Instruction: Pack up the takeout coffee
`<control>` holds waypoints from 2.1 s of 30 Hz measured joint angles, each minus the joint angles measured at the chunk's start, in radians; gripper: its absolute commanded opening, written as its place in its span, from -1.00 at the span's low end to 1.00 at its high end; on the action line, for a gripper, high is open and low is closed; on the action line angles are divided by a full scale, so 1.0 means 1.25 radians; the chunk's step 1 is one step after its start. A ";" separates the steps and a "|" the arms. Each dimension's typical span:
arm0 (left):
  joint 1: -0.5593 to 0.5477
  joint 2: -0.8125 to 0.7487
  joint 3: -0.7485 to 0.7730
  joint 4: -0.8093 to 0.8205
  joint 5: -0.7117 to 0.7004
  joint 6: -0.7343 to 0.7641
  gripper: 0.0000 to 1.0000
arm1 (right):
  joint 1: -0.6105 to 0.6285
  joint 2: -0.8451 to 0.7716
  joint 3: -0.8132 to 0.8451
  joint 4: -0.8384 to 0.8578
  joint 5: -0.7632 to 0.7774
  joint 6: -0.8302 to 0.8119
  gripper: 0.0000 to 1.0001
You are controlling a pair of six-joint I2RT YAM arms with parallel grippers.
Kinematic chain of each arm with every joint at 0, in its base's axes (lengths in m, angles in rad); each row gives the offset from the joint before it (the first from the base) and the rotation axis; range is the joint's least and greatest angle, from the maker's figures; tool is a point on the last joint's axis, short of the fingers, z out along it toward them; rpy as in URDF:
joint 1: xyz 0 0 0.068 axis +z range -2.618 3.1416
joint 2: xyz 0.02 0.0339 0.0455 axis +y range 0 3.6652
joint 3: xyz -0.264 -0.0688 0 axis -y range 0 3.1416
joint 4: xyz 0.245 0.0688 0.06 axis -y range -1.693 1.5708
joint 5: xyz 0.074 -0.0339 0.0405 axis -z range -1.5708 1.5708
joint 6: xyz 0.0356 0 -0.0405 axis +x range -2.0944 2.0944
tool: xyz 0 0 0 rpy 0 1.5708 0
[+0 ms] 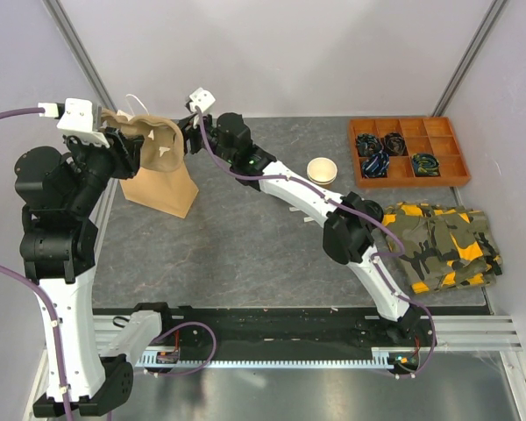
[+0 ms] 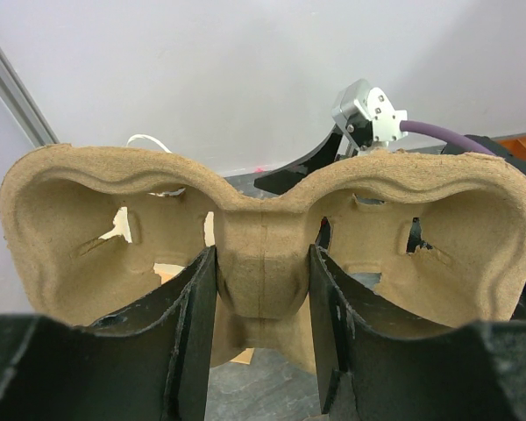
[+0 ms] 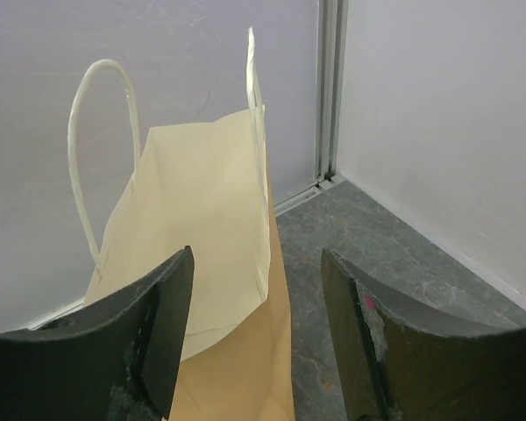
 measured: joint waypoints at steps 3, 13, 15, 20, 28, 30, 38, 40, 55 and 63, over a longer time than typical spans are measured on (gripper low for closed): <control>0.000 0.000 0.000 0.000 -0.002 0.000 -0.46 | 0.000 0.007 0.000 0.000 -0.001 -0.008 0.25; 0.000 0.000 0.000 0.000 -0.006 0.000 -0.46 | 0.000 0.013 -0.010 -0.026 -0.023 -0.019 -0.07; 0.000 0.000 0.000 0.000 -0.006 0.000 -0.46 | 0.000 0.013 -0.010 -0.038 -0.028 -0.023 -0.11; 0.000 0.000 0.000 0.000 -0.006 0.000 -0.46 | 0.000 0.013 -0.010 -0.052 -0.034 -0.035 -0.54; 0.000 0.000 0.000 0.001 -0.006 0.000 -0.46 | 0.000 -0.005 -0.027 -0.077 -0.031 -0.045 -1.00; 0.000 0.000 0.000 0.001 -0.006 0.000 -0.46 | 0.000 -0.021 -0.038 -0.096 -0.024 -0.045 -1.00; 0.000 0.013 0.000 0.004 -0.003 -0.006 -0.46 | 0.000 -0.175 -0.175 -0.189 0.019 -0.040 -1.00; 0.000 0.017 0.000 0.005 -0.001 -0.009 -0.46 | 0.000 -0.228 -0.218 -0.214 0.031 -0.031 -1.00; 0.002 0.039 0.000 0.004 0.067 -0.022 -0.46 | -0.001 -0.685 -0.710 -0.364 0.128 0.178 -1.00; 0.002 0.060 0.000 -0.021 0.278 -0.025 -0.48 | 0.000 -0.806 -0.810 -0.380 0.099 0.238 -0.21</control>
